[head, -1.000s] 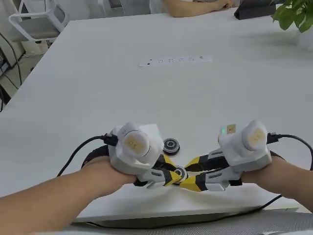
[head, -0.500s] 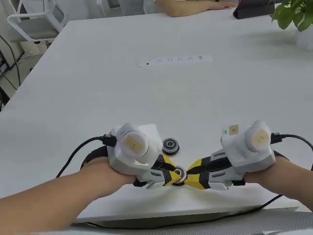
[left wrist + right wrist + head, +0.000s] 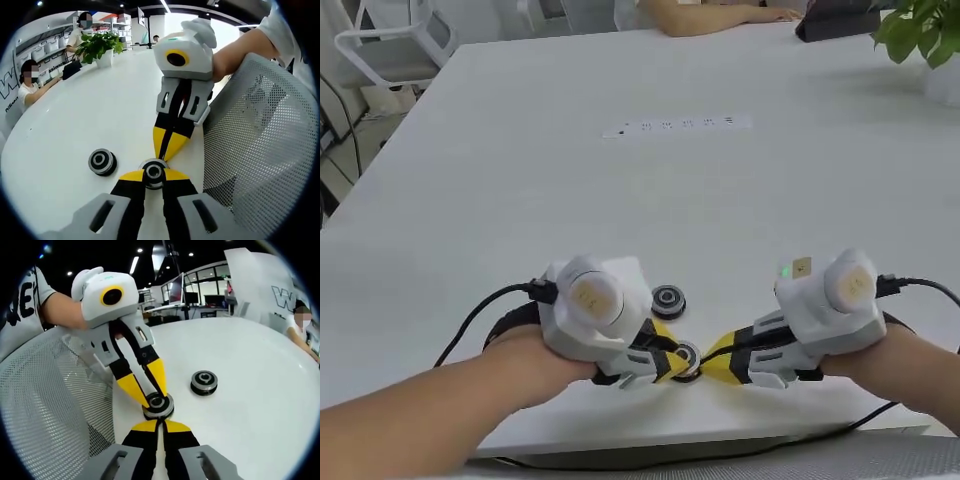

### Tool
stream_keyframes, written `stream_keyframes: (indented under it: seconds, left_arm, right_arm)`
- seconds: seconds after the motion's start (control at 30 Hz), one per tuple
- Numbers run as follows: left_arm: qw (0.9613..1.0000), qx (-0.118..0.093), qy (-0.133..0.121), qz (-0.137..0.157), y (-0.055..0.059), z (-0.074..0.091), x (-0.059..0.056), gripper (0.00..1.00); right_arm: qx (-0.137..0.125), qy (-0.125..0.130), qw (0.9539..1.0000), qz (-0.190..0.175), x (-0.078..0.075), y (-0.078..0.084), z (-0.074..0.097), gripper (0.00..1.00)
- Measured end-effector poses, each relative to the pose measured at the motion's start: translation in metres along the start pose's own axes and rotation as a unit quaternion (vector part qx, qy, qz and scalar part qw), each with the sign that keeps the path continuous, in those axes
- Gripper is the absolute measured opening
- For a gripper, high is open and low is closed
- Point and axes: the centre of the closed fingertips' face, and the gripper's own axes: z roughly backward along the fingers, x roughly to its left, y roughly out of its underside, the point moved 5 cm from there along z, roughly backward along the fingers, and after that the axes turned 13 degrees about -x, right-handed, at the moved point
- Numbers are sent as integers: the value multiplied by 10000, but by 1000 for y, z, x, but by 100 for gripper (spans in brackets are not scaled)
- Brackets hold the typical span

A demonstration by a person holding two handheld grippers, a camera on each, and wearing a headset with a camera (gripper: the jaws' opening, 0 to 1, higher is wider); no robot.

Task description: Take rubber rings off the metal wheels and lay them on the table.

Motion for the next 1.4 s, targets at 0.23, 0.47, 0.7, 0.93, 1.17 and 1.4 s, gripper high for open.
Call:
stream_keyframes:
  seconds: [0.23,0.47,0.7,0.93,1.17,1.4]
  left_arm:
    - [10000,10,-19,1,0,0,0,7]
    - [10000,16,-26,-11,0,0,-1,7]
    - [10000,17,-37,-11,0,1,-1,7]
    - [10000,26,-53,-20,0,0,-1,7]
    - [10000,37,-63,-28,0,0,-2,7]
    - [9999,59,-72,-40,0,0,-2,7]
  right_arm:
    - [-141,99,9987,-471,-2,0,2,0]
    - [-252,148,9962,-827,-2,-1,3,0]
    - [-309,158,9950,-932,-2,-1,4,0]
    - [-346,167,9944,-986,-3,-2,5,0]
    - [-399,186,9933,-1065,-2,-3,5,0]
    - [-487,204,9917,-1171,-2,-6,6,0]
